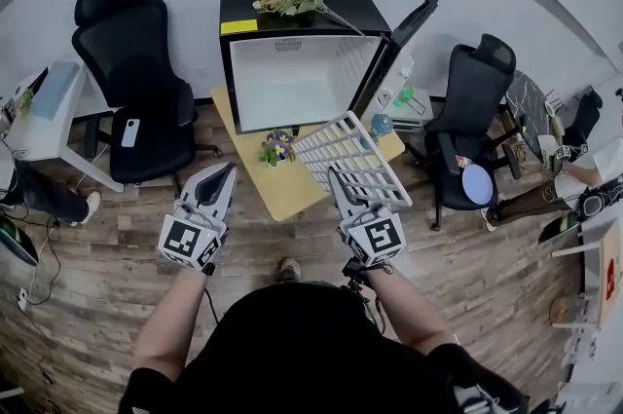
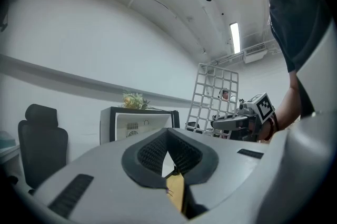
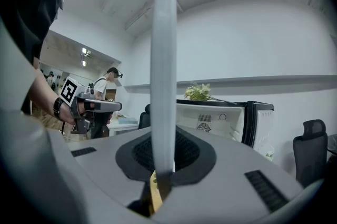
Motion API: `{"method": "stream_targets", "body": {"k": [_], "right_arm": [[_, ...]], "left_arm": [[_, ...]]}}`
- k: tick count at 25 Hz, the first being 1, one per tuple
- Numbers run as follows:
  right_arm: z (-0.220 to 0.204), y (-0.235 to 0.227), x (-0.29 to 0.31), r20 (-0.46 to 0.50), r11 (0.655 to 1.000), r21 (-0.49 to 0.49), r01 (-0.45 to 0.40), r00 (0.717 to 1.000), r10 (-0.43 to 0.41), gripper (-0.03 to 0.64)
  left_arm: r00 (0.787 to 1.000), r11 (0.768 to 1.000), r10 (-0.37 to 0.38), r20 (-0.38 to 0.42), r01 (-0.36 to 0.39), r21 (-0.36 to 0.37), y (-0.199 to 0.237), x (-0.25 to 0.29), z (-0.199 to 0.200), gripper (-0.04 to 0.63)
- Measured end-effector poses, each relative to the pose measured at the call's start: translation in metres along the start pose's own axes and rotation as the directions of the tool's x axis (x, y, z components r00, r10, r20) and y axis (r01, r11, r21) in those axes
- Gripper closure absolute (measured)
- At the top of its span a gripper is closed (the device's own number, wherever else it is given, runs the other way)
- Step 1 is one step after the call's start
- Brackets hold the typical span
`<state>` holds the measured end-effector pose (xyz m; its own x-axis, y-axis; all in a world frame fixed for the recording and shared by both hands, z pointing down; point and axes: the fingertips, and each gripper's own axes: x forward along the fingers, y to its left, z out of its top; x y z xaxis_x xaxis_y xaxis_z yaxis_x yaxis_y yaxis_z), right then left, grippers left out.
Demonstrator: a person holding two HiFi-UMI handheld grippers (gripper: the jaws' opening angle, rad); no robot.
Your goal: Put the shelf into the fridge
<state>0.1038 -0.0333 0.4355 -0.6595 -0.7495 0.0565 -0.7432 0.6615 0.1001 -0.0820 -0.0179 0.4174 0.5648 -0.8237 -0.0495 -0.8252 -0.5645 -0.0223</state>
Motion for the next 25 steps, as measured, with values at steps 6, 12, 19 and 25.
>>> {"method": "stream_targets", "body": {"k": [6,12,19,25], "right_arm": [[-0.002,-0.012,0.016,0.024,0.996,-0.023,-0.081,0.996,0.081,0.577],[-0.003,-0.029,0.03,0.053,0.992,-0.015,-0.126,0.991,0.127,0.577],[-0.002,-0.039,0.042,0.075,0.99,0.007,-0.141,0.987,0.14,0.577],[0.001,-0.045,0.055,0.088,0.991,0.002,-0.132,0.987,0.131,0.577]], "left_arm": [[1.0,1.0,0.022,-0.008,-0.022,0.012,-0.003,0.031,-0.001,0.577],[0.999,0.999,0.039,-0.024,-0.039,0.011,-0.008,0.053,-0.006,0.577],[0.997,0.997,0.065,-0.03,-0.064,0.037,-0.004,0.06,-0.004,0.577],[0.996,0.995,0.085,-0.003,-0.084,0.05,0.011,0.066,0.003,0.577]]}}
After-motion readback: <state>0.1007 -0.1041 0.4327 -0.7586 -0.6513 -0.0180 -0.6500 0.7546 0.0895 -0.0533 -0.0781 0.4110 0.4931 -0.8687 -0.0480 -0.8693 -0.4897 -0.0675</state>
